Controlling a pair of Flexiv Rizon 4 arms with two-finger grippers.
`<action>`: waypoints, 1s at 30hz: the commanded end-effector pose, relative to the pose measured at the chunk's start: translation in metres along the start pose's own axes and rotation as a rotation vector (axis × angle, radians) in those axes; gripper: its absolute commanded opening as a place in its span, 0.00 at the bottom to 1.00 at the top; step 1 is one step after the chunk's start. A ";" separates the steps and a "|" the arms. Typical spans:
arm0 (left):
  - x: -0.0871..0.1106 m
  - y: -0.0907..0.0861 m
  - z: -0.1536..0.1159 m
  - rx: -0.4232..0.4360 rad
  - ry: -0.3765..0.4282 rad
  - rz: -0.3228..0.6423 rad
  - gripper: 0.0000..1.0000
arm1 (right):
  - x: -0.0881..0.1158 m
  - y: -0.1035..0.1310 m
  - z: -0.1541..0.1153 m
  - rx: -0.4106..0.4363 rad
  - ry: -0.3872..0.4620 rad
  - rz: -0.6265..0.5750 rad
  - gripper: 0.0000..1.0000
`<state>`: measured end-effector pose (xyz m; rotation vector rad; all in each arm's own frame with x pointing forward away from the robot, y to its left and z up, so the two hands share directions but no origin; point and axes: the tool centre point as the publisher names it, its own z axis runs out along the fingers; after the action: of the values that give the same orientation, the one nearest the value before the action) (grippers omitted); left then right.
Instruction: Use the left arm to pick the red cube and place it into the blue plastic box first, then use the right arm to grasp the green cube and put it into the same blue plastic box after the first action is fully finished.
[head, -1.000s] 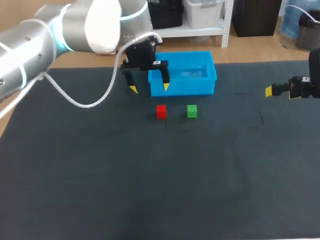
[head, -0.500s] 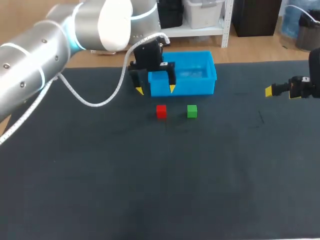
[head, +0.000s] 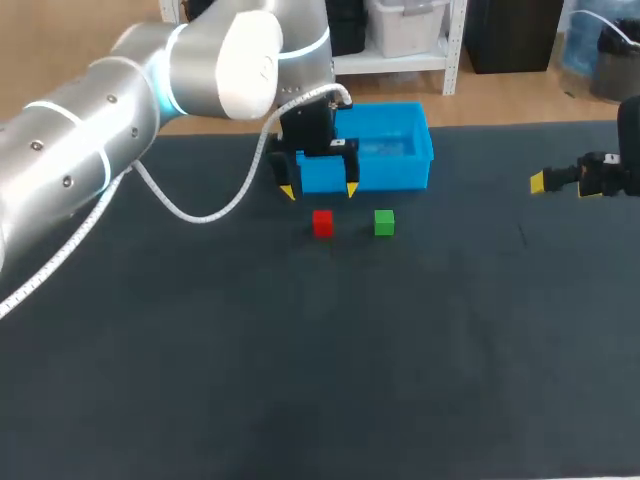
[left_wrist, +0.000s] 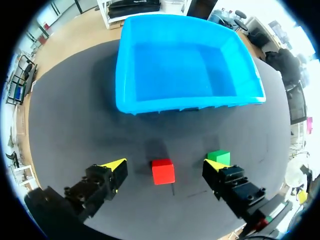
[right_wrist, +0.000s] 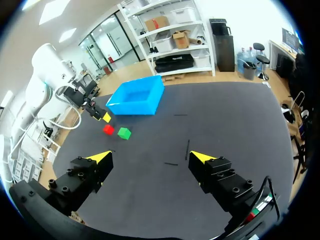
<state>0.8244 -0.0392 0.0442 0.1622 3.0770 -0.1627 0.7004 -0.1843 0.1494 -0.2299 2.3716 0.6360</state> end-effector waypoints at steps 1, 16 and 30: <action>0.003 -0.001 0.003 -0.008 -0.008 -0.011 1.00 | 0.000 0.000 0.000 0.000 0.001 -0.001 1.00; 0.023 -0.003 0.020 -0.016 -0.034 -0.046 1.00 | 0.000 0.000 0.000 0.000 0.001 -0.001 1.00; 0.030 0.008 0.033 -0.036 -0.044 -0.112 1.00 | 0.000 0.000 0.000 0.000 0.001 -0.001 1.00</action>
<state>0.8039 -0.0322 0.0107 -0.0056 3.0665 -0.1112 0.7004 -0.1843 0.1494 -0.2300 2.3717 0.6359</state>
